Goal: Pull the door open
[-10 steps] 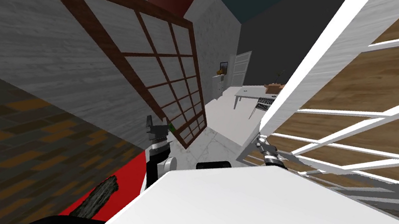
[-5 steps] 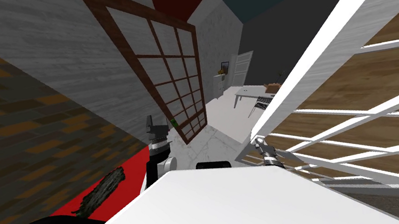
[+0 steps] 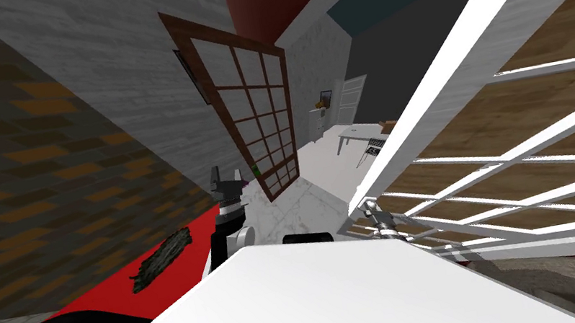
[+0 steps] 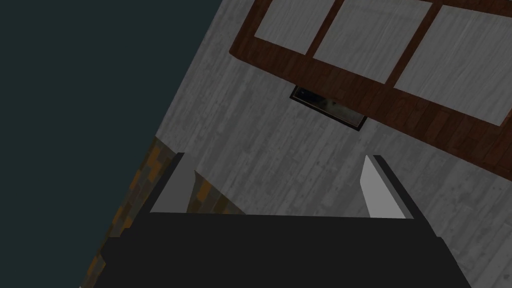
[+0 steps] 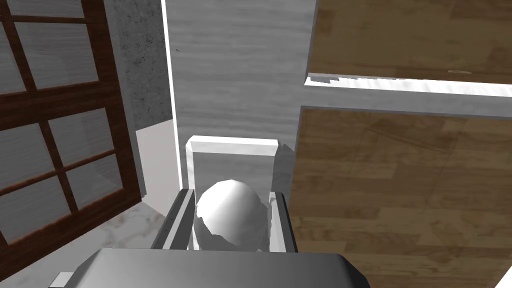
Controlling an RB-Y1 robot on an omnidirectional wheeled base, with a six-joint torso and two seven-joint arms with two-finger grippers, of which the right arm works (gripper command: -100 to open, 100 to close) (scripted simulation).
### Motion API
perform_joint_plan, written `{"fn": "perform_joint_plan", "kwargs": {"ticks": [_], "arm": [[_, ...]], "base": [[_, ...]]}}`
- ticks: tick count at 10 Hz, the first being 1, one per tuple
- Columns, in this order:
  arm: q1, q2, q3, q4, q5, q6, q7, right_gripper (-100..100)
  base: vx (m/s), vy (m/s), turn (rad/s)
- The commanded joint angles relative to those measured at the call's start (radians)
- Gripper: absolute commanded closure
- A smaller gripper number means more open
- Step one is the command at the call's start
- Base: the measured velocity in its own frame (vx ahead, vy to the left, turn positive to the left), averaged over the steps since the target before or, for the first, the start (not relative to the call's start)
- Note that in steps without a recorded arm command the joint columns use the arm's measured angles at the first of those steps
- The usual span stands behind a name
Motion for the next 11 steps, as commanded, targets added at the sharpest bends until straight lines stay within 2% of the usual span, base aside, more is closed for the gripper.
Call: {"fn": "perform_joint_plan", "kwargs": {"ticks": [1, 8, 9, 10, 11], "arm": [[0.010, -0.010, 0.018, -0.006, 0.013, -0.014, -0.011, 100], [0.052, -0.054, 0.096, -0.033, 0.069, -0.077, -0.059, 100], [0.045, -0.050, 0.090, -0.028, 0.066, -0.073, -0.055, 100], [0.052, -0.056, 0.104, -0.017, 0.075, -0.092, -0.070, 100], [0.053, -0.059, 0.107, -0.014, 0.076, -0.097, -0.073, 100]], "base": [[-0.162, -0.023, 0.073], [-0.224, -0.050, 0.073], [-0.111, -0.009, 0.009], [-0.149, -0.013, 0.128], [-0.190, -0.043, 0.125]]}}
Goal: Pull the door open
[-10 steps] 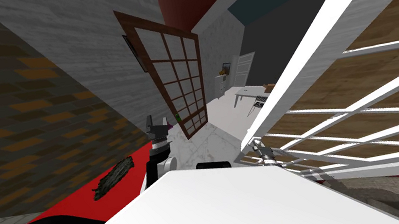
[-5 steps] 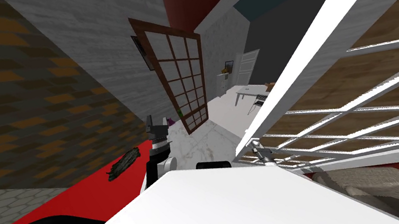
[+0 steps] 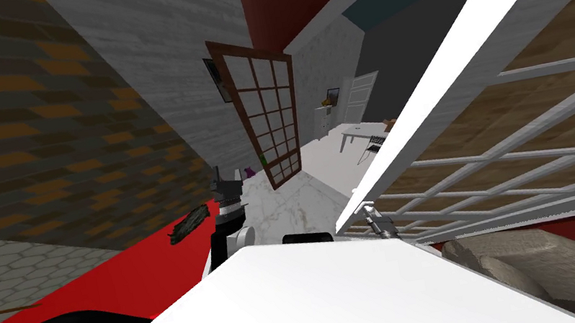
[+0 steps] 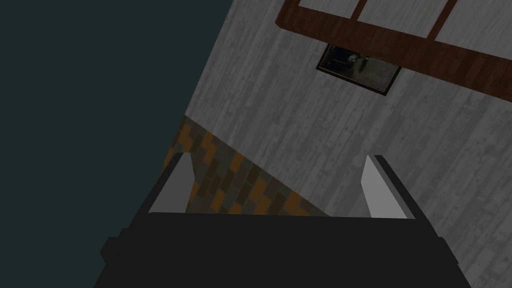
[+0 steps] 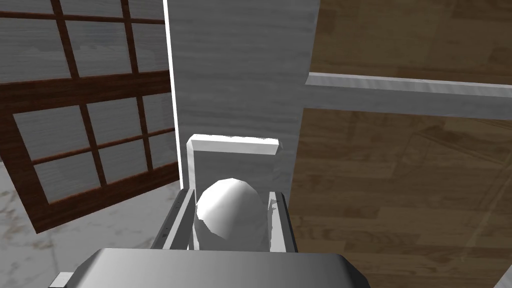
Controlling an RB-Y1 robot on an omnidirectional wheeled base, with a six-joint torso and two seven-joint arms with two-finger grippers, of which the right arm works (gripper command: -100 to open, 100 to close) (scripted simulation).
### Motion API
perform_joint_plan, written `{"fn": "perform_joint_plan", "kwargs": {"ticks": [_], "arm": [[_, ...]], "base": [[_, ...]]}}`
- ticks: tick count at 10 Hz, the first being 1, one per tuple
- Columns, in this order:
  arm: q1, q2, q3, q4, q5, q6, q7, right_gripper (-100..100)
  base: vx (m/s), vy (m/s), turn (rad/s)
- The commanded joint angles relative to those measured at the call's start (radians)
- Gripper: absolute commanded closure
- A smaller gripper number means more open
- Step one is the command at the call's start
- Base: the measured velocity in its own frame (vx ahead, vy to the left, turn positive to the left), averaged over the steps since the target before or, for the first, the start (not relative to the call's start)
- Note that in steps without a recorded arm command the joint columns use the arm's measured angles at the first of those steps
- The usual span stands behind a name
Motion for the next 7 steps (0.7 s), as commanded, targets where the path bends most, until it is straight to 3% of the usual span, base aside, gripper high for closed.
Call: {"fn": "perform_joint_plan", "kwargs": {"ticks": [1, 7], "arm": [[0.003, -0.006, 0.011, 0.009, 0.007, -0.017, -0.012, 100], [0.017, -0.035, 0.048, 0.046, 0.033, -0.086, -0.060, 100]], "base": [[-0.172, -0.030, 0.112], [-0.198, -0.052, 0.123]]}}
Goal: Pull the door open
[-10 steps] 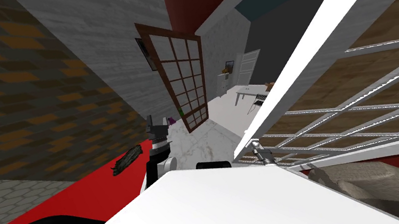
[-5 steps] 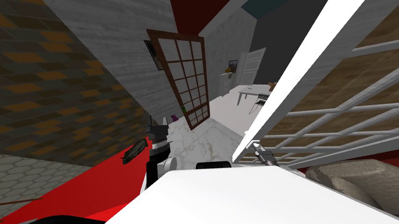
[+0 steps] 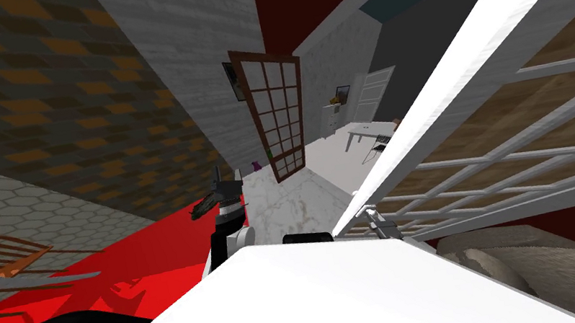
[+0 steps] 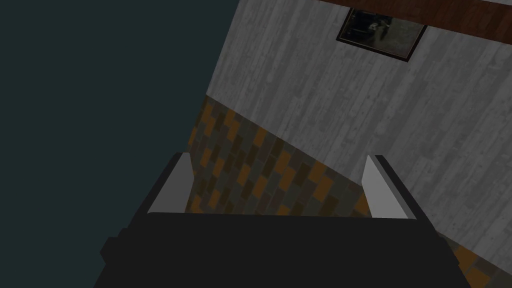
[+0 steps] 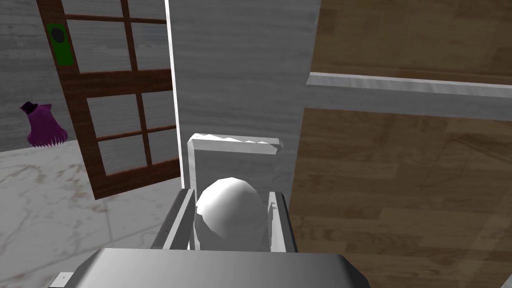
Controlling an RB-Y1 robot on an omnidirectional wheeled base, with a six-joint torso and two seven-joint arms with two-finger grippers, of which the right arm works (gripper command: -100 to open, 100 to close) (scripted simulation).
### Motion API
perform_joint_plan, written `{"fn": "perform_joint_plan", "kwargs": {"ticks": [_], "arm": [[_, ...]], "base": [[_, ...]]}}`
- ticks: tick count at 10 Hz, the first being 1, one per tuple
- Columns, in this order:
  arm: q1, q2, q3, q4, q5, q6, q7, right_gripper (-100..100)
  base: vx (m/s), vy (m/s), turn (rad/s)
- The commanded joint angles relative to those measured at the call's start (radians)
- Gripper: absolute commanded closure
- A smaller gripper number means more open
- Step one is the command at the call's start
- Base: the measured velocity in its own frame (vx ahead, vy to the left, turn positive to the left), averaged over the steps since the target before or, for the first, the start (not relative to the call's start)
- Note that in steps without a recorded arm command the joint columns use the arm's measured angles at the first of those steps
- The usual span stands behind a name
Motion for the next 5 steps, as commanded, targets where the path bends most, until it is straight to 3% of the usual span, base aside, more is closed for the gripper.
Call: {"fn": "perform_joint_plan", "kwargs": {"ticks": [1, 2, 5], "arm": [[0.006, -0.007, 0.007, 0.006, 0.004, -0.017, -0.010, 100], [0.003, -0.005, 0.004, 0.002, 0.003, -0.008, -0.006, 100], [0.001, -0.011, 0.017, 0.024, 0.010, -0.031, -0.022, 100]], "base": [[-0.195, -0.033, 0.107], [-0.091, -0.008, 0.018], [-0.170, -0.031, 0.126]]}}
